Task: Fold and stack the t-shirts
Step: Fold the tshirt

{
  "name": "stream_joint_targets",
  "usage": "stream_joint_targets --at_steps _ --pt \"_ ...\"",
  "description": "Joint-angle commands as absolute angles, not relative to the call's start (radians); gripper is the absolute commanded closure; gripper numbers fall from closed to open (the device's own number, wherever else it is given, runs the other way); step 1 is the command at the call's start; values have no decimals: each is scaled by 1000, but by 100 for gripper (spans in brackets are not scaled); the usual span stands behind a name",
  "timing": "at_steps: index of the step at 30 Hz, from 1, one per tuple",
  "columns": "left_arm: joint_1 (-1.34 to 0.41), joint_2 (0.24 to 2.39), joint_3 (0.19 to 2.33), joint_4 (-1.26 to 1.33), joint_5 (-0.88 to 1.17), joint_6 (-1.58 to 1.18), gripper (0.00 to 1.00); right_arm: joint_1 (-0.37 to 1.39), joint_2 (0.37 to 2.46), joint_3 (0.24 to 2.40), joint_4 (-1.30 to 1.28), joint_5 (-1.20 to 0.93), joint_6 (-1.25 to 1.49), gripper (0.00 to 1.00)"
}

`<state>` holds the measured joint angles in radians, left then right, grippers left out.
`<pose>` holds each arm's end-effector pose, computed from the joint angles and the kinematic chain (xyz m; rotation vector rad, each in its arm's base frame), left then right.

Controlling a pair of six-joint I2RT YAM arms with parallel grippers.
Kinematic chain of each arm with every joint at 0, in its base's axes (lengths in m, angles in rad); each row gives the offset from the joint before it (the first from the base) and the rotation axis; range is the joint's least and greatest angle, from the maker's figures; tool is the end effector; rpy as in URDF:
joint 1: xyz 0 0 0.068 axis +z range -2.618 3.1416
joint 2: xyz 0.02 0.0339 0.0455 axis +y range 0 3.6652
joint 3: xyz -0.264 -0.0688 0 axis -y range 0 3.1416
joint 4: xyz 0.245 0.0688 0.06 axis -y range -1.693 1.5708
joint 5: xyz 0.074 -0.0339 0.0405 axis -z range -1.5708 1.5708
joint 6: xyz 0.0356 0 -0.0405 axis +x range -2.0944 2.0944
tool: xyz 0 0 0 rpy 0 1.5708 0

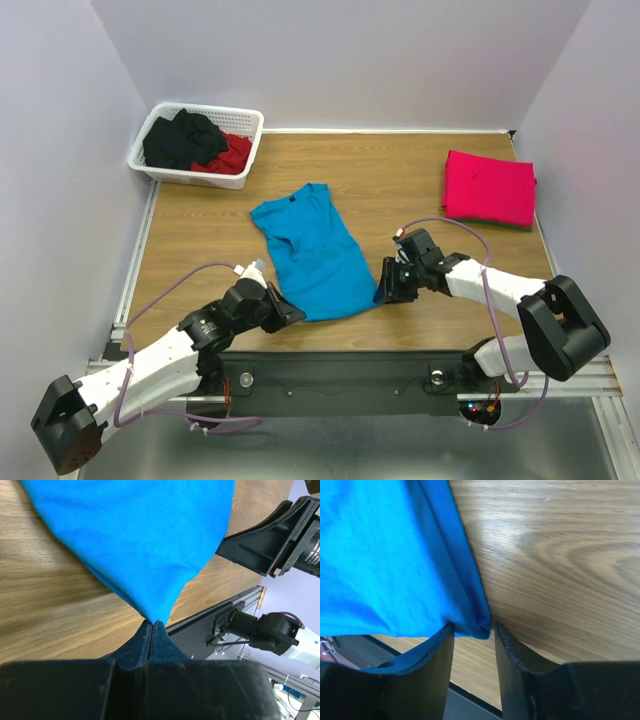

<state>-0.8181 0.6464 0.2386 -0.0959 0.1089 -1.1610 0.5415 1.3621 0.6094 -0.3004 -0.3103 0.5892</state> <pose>0.1023 -0.1149 0.1776 -0.3269 2.3318 -1.2323 0.1988 0.1323 0.1543 -0.0486 2.7714 0.7586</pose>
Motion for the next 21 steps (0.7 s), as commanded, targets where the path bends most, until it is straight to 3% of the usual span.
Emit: stream_joint_targets --at_steps 1,7,8,10,15,21 --pt "-822 641 227 -57 115 -1167 100 560 1387 584 -241 -328 606 59" --pt "-824 615 212 -58 117 -1178 100 564 1384 555 -242 -354 635 80" --pt "-824 612 210 -58 121 -1180 100 563 1372 551 -242 -354 640 91" --pt "-824 606 210 -58 130 -1178 100 563 1350 537 -248 -347 650 99" --pt "-836 551 228 -74 160 -1174 100 563 1192 589 -386 -227 649 99" --pt "-838 531 334 -156 115 -1137 100 563 1173 733 -454 -190 635 100"
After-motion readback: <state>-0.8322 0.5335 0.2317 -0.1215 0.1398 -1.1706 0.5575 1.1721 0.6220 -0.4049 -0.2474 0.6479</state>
